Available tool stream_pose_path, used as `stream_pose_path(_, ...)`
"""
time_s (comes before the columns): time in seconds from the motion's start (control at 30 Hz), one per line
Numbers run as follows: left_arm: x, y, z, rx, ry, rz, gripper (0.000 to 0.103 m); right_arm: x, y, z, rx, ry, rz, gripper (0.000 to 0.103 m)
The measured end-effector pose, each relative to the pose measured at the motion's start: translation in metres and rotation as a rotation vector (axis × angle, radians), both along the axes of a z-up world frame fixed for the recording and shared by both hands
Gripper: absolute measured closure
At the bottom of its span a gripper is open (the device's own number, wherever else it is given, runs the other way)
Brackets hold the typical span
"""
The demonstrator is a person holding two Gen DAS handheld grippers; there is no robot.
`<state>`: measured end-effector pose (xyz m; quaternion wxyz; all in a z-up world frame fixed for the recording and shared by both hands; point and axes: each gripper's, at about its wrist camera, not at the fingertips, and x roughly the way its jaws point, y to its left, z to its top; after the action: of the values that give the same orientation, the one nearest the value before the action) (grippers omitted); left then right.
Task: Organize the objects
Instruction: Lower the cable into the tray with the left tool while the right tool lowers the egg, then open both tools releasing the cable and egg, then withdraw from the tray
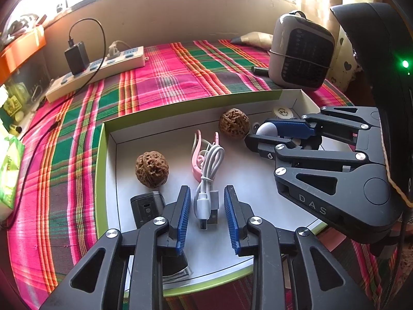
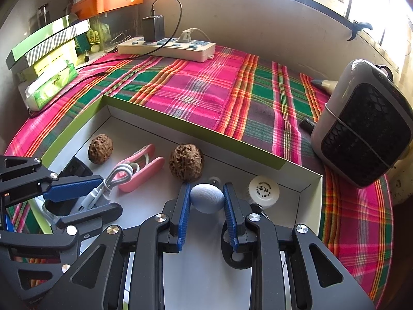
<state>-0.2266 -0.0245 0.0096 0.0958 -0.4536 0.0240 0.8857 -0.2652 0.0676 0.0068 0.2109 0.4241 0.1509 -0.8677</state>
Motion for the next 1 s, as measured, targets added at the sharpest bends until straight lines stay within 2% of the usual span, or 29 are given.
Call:
stream_pose_path(0.07,0.001,0.000,0.000,0.006,-0.003,0.004,0.075,0.001,0.001,0.001,-0.007,0.004,-0.006,0.076)
stream_pose_path(0.13,0.001,-0.002,0.000,0.005,-0.005,0.010,0.074,0.001,0.002,0.002,-0.022,0.001,-0.007,0.066)
stream_pose_path(0.2,0.001,-0.002,0.000,0.004,-0.006,0.015,0.072,0.003,0.002,0.003,-0.030,0.002,-0.004,0.062)
stream_pose_path(1.0,0.020,-0.006,0.011,0.016,0.021,0.043,0.070,0.028,0.009,0.019,-0.073,0.046,-0.032,0.062)
